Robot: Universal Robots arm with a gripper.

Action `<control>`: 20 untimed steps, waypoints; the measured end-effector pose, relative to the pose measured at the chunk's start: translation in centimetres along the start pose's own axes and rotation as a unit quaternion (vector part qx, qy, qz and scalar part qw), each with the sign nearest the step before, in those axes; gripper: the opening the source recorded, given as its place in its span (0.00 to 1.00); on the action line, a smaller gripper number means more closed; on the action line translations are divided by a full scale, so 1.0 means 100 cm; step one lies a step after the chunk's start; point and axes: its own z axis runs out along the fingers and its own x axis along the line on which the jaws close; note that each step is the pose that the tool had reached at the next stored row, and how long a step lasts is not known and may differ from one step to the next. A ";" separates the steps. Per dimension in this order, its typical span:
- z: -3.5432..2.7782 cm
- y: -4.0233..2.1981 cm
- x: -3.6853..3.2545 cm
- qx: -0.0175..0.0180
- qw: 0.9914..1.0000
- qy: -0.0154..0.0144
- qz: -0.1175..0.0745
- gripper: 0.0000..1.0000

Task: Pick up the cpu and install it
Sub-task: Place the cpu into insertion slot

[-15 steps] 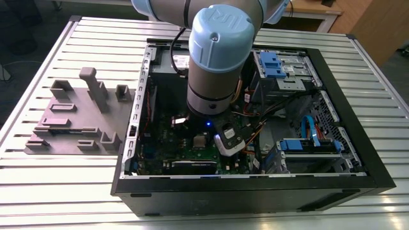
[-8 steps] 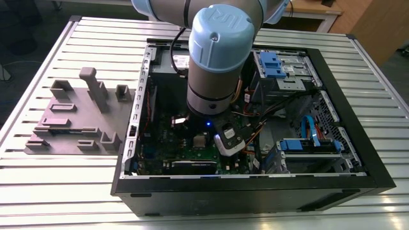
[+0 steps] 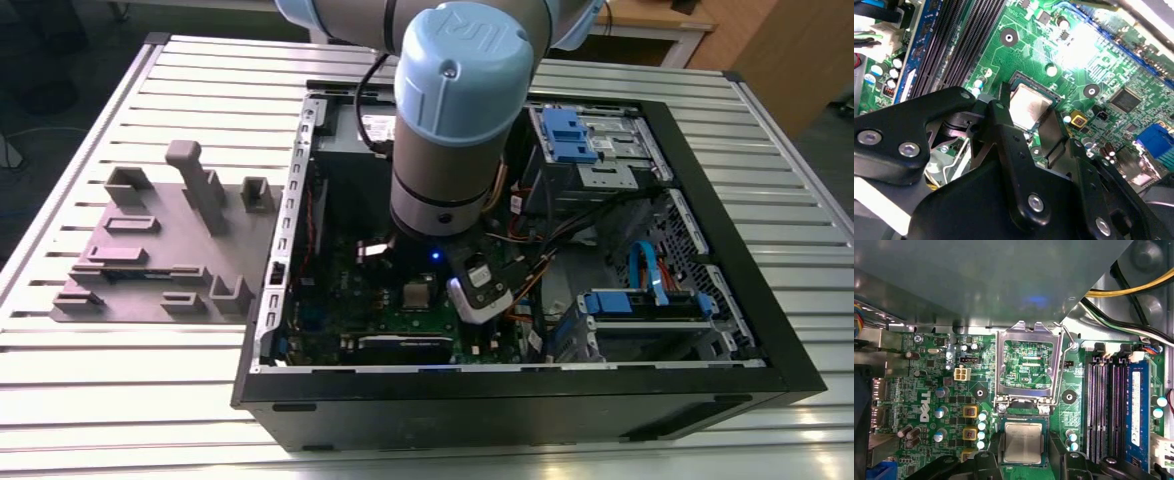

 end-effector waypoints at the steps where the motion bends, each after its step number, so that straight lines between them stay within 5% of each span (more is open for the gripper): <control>1: -0.0011 0.0001 0.0000 0.000 1.000 0.000 0.000 0.50; 9: -0.0124 0.0008 0.0002 0.000 1.000 0.001 0.000 0.50; 16: -0.0129 0.0008 0.0002 0.000 1.000 0.001 0.000 0.50; 20: -0.0129 0.0008 0.0002 0.000 1.000 0.001 0.000 0.36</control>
